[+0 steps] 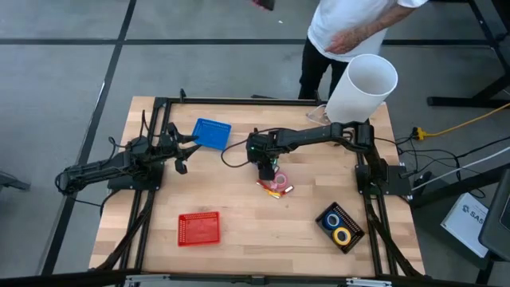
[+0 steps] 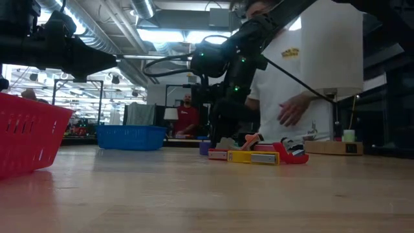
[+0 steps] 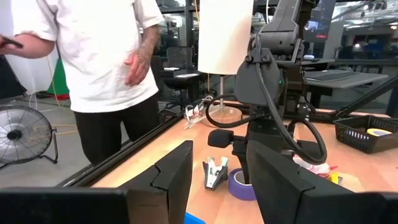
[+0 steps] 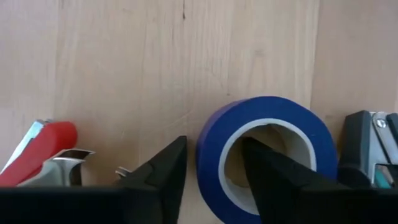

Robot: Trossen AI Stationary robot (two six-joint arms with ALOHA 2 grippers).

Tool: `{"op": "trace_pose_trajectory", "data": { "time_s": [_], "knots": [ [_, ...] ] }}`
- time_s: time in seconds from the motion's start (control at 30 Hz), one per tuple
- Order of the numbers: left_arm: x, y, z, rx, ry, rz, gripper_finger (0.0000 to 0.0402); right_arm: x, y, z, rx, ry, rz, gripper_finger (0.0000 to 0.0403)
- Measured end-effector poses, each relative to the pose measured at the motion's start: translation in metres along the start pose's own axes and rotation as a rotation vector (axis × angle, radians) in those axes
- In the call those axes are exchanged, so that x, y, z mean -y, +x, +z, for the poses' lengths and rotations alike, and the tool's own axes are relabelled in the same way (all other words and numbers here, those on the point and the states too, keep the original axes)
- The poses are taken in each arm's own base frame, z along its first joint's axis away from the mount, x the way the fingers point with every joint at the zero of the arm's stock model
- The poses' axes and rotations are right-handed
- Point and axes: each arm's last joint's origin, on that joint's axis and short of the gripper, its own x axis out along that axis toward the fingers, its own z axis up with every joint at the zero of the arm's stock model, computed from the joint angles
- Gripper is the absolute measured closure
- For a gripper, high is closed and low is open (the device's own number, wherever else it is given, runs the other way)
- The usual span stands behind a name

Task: Pick and place Stapler, Stapler remover, tape
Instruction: Put the blue tape into the black bin

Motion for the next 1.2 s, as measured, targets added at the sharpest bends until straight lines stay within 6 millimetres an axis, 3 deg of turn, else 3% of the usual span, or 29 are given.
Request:
{"op": "trace_pose_trajectory", "data": {
  "time_s": [0.3,0.6,0.83,1.2],
  "knots": [
    [0.0,0.0,0.0,0.0,0.0,0.0,0.0253,0.0,0.0,-0.002,-0.023,0.025,0.002,0.0359],
    [0.0,0.0,0.0,0.0,0.0,0.0,0.0253,-0.001,-0.011,-0.005,-0.047,0.093,0.01,0.0344],
    [0.0,0.0,0.0,0.0,0.0,0.0,0.0253,-0.002,-0.035,-0.003,-0.021,0.167,-0.008,0.0362],
    [0.0,0.0,0.0,0.0,0.0,0.0,0.0253,-0.004,-0.079,-0.001,0.059,0.207,0.02,0.0357]
  ]
}}
